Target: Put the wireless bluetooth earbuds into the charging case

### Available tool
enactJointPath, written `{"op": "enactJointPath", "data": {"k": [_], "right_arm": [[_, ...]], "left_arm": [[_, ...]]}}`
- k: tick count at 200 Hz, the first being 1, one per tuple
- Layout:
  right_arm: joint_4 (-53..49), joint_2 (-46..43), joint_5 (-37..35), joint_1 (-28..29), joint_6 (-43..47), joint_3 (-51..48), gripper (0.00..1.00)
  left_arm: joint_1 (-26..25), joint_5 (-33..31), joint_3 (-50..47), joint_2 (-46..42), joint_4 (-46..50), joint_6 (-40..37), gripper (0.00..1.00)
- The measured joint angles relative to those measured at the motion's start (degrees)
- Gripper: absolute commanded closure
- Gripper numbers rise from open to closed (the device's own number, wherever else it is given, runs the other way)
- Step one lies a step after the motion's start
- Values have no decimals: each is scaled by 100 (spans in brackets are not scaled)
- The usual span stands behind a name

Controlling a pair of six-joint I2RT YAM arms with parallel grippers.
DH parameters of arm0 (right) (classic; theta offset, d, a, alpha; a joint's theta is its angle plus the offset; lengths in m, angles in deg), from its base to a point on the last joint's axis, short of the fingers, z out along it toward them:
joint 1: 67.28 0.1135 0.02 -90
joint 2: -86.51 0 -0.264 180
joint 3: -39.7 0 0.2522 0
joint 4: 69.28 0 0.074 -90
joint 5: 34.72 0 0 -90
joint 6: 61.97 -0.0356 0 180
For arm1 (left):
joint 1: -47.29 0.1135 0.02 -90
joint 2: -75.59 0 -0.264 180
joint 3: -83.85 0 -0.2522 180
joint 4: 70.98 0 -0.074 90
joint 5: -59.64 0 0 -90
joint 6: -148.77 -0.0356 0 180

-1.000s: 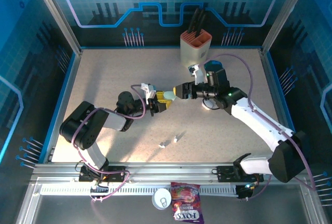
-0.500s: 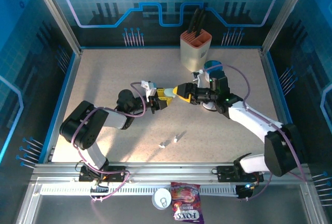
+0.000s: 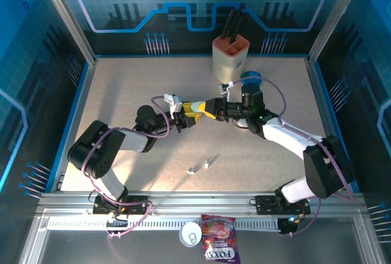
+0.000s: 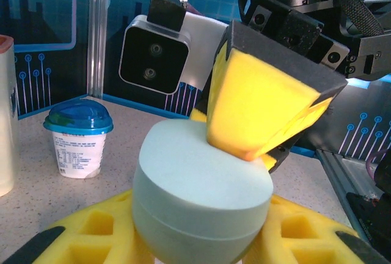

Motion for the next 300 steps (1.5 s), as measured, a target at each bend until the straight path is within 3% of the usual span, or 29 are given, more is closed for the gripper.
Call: {"op": "enactJointPath", "data": {"k": [25, 51, 66, 95, 131, 166, 210, 225, 262, 300], "right_arm": [[42, 4, -28, -2, -44, 0, 83], [-208, -13, -122, -2, 225, 2, 84], [-629, -81, -334, -70, 535, 2, 85], [-1528, -350, -909, -343, 1191, -26, 85], [-1858, -588, -1429, -704, 1574, -553, 83], [-1888, -101, -1655, -769, 1655, -935, 82], [-1327, 883, -1679, -785, 1587, -1119, 80], [-1158, 990, -1646, -796, 1547, -1176, 74], [-1189, 968, -1814, -815, 1659, -1176, 49], [-1930, 450, -2194, -817, 2127, -1095, 43]], "left_arm": [[9, -7, -9, -11, -7, -66, 63], [7, -39, -111, -44, 17, -247, 41], [2, -37, -192, -66, 20, -411, 21], [2, -15, -343, -85, 13, -643, 6], [2, -15, -444, -85, 39, -861, 5], [2, -17, -455, -85, 245, -1078, 6], [-142, -142, -452, -413, 1591, -1930, 5], [-236, -236, -448, -608, 2122, -2247, 4], [-417, -409, -404, -717, 3038, -2719, 4], [-428, -461, -365, -708, 3241, -2804, 4]]}}
